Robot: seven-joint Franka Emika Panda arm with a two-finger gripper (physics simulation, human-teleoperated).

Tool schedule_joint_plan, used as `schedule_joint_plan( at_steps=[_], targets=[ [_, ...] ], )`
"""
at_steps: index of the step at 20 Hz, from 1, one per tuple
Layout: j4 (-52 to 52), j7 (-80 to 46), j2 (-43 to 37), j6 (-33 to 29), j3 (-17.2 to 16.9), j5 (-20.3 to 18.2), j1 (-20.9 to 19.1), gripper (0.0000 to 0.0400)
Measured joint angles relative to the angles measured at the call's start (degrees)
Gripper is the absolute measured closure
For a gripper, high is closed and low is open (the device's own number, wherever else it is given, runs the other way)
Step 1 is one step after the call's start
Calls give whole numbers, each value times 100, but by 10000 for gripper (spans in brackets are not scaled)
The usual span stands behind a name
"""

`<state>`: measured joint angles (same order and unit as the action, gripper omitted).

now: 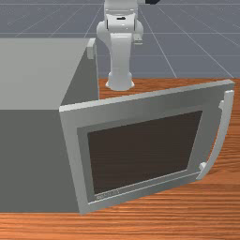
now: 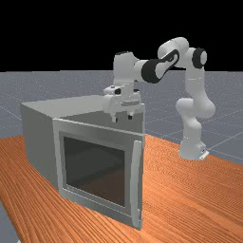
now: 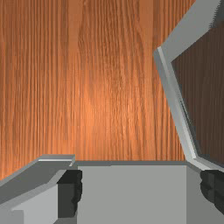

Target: Close the microwave

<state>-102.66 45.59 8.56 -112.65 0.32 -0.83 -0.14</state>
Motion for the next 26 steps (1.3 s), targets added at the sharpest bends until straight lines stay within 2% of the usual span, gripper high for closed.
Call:
schedule_joint_plan(
  at_steps=[13,26],
  targets=[
    [77,-700,59,14,232,95,349,0],
    [726,-703,543,105,240,121,380,0]
  ],
)
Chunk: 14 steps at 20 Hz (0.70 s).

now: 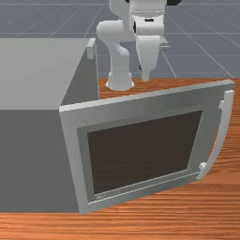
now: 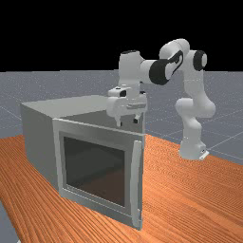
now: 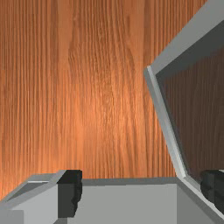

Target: Close the microwave

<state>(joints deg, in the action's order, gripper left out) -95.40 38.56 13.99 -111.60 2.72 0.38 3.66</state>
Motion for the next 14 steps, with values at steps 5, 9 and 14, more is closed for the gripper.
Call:
schedule_joint_plan(
  at_steps=[5,9,14],
  targets=[
    [-344,-48,-100,-867,-17,87,4,0],
    [-311,-50,-59,-955,-20,97,6,0],
    [-415,-63,-145,-1096,-19,112,12,0]
  ],
)
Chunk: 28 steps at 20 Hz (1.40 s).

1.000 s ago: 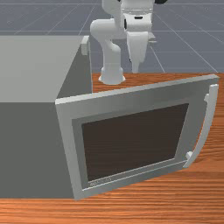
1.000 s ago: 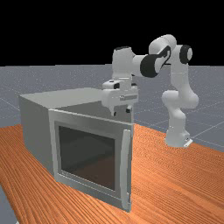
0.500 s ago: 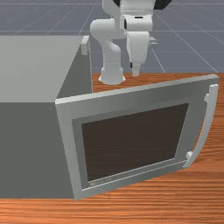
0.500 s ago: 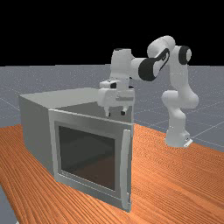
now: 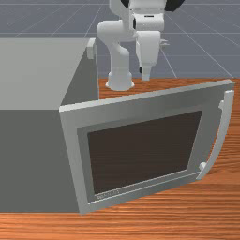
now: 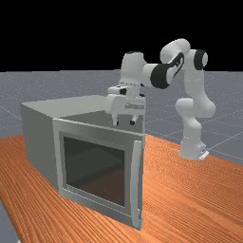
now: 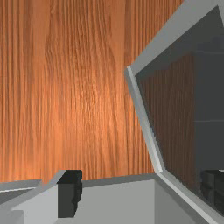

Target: Close the microwave

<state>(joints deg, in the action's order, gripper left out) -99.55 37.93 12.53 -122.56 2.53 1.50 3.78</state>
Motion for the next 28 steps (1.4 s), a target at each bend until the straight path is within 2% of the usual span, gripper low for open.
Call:
schedule_joint_plan(
  at_steps=[3,7,12,13,14,20,28],
  targets=[
    [-57,-15,-111,-111,-2,22,2,0],
    [99,4,-71,62,1,3,3,0],
    [-413,-58,-169,-729,-12,79,11,0],
    [-342,-8,-133,-562,-9,37,4,0],
    [-460,3,-183,-755,-18,51,-5,0],
    [237,100,183,54,-21,-27,-38,0],
    [651,113,559,196,-26,-26,-42,0]
  ],
)
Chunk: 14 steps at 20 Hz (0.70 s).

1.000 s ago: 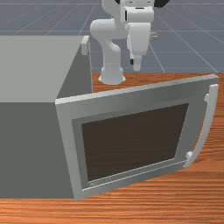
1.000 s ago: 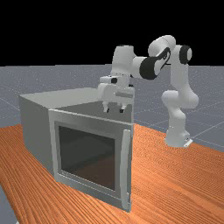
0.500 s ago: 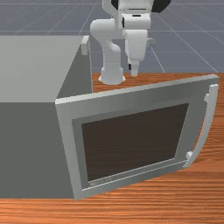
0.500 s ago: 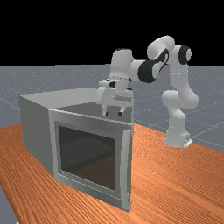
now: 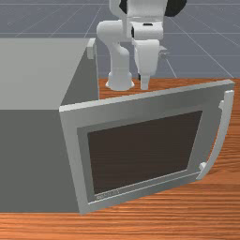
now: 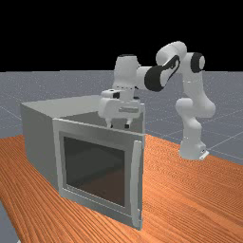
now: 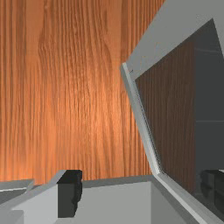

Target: Close the microwave

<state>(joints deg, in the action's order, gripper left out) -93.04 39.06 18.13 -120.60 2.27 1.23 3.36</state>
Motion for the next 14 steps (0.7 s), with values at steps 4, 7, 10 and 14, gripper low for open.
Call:
schedule_joint_plan(
  at_steps=[4,7,10,14],
  targets=[
    [-139,-1,140,-193,0,-1,-1,0],
    [-439,-28,10,-645,-12,40,4,0],
    [-396,-29,-68,-587,-12,43,5,0],
    [-267,-21,-67,-403,-9,32,4,0]
  ],
)
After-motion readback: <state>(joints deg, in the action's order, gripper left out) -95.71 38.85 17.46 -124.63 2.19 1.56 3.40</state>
